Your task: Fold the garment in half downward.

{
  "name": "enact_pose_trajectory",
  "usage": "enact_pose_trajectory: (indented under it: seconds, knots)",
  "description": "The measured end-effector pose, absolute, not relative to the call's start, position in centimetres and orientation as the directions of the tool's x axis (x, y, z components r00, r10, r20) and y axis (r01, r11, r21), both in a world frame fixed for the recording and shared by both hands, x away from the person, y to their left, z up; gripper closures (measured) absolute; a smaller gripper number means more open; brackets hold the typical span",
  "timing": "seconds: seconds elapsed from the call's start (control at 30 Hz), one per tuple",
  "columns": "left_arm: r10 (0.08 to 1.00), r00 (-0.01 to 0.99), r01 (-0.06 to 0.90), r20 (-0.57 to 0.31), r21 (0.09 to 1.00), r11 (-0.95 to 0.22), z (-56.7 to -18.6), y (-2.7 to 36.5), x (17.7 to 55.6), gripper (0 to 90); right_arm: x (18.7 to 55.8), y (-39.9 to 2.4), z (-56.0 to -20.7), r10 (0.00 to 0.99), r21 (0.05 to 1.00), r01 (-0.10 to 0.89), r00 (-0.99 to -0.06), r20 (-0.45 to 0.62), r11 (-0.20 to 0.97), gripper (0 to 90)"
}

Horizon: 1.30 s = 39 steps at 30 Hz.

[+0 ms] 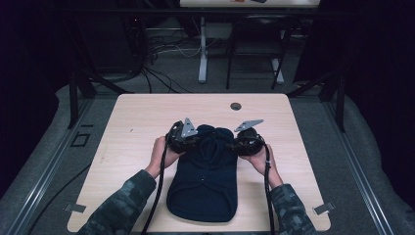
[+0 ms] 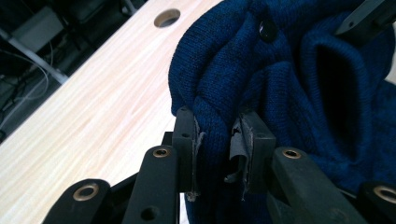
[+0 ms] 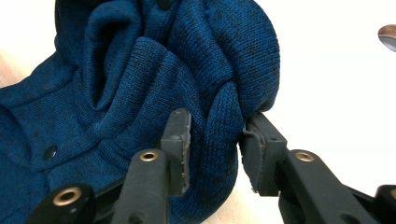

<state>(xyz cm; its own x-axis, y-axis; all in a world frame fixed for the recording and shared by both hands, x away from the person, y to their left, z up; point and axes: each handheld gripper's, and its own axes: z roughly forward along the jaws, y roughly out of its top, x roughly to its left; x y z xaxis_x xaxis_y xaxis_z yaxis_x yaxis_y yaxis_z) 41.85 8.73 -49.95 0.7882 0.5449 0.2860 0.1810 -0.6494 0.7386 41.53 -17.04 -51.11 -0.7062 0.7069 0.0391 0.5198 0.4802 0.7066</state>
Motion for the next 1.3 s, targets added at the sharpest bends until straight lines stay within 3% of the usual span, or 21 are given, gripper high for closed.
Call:
enact_pose_trajectory:
  seconds: [0.17,0.27,0.43,0.67,0.87,1.1,1.13,1.3]
  knots:
    - [0.538,0.79,0.161,0.295,0.746,-0.646,-49.8,8.7,41.7,72.1,41.6,-17.2,-51.2,0.713,0.719,0.526,-0.698,0.059,0.455,58.5]
    - [0.537,0.791,0.154,0.294,0.754,-0.639,-49.7,9.0,41.6,72.0,41.5,-17.4,-51.1,0.722,0.743,0.506,-0.69,0.045,0.437,66.8]
    - [0.539,0.8,0.183,0.265,0.747,-0.639,-49.6,9.3,41.7,70.1,40.9,-17.1,-50.5,0.717,0.778,0.438,-0.697,-0.022,0.45,75.1]
    - [0.534,0.822,0.252,0.197,0.716,-0.652,-49.7,10.0,42.0,63.0,39.6,-16.3,-50.2,0.682,0.801,0.315,-0.715,-0.153,0.509,77.3]
    - [0.534,0.822,0.248,0.198,0.719,-0.649,-49.5,10.4,41.9,68.5,39.1,-15.9,-50.0,0.658,0.801,0.264,-0.725,-0.203,0.538,77.3]
    - [0.52,0.808,0.168,0.277,0.738,-0.654,-49.8,10.3,40.8,72.5,39.3,-16.3,-50.1,0.657,0.782,0.327,-0.741,-0.136,0.53,68.2]
    - [0.506,0.803,0.129,0.314,0.738,-0.663,-49.8,10.2,40.6,72.7,39.7,-16.6,-50.3,0.66,0.779,0.37,-0.747,-0.074,0.507,58.2]
    - [0.493,0.807,0.108,0.326,0.74,-0.664,-49.6,10.1,40.4,72.9,40.3,-17.2,-50.4,0.685,0.78,0.438,-0.728,0.016,0.447,52.2]
